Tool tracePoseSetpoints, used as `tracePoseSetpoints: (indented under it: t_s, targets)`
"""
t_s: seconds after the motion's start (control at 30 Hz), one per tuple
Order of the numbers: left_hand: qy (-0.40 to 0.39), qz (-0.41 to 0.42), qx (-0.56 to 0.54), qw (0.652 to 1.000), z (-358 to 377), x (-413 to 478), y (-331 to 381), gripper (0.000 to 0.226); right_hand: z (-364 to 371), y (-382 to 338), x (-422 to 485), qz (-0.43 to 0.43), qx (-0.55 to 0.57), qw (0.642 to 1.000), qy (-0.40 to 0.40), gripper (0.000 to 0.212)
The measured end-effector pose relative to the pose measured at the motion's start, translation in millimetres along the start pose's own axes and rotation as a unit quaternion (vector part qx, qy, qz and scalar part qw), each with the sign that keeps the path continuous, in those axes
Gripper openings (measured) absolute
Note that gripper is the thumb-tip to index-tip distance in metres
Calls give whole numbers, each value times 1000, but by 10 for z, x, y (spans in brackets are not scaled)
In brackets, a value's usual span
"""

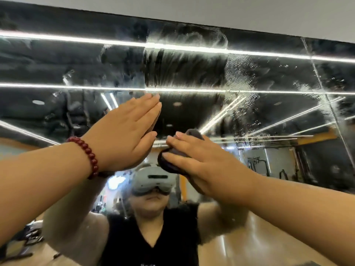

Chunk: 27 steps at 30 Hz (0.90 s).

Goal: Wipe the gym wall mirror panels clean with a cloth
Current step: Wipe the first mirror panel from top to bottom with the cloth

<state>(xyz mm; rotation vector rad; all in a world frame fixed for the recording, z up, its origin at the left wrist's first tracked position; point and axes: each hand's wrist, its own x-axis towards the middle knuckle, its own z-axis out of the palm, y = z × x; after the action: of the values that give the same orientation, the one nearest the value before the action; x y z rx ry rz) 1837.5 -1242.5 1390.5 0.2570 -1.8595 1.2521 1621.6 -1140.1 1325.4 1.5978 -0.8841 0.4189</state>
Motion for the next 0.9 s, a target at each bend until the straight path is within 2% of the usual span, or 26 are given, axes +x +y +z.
tracePoseSetpoints:
  t_s: [0.07,0.1,0.2,0.3,0.33,0.4,0.63,0.7,0.8,0.83,0.9]
  targets:
    - [-6,6,0,1000,-16,-68,23,67,-39,-63,-130,-47,0,998,-34,53]
    - [-5,6,5,1000,-32,-80,26,66,-79,-19,-85,-41,3,998,-37,50]
    - [-2,7,17,1000,-57,-65,35,65,-288,243,308,67,11,998,17,50]
    - [-2,11,13,1000,-32,-51,44,65,-382,444,639,167,-2,986,18,50]
    - [-3,13,16,1000,-10,-54,48,65,-346,440,668,177,1,984,20,49]
    - [-1,12,21,1000,27,-65,50,66,-227,332,573,145,-12,989,28,47]
    - [8,10,-19,1000,50,-99,47,76,-174,20,-158,2,-8,1000,-29,44]
    - [10,15,-16,1000,39,-56,72,75,-207,122,-61,47,-1,999,-8,43]
    - [11,13,-16,1000,60,13,102,76,-302,385,311,208,33,976,52,49]
    - [10,10,-13,1000,71,26,107,76,-311,454,413,235,34,970,50,50]
    - [13,6,4,1000,92,35,111,74,-276,500,478,235,4,971,32,55]
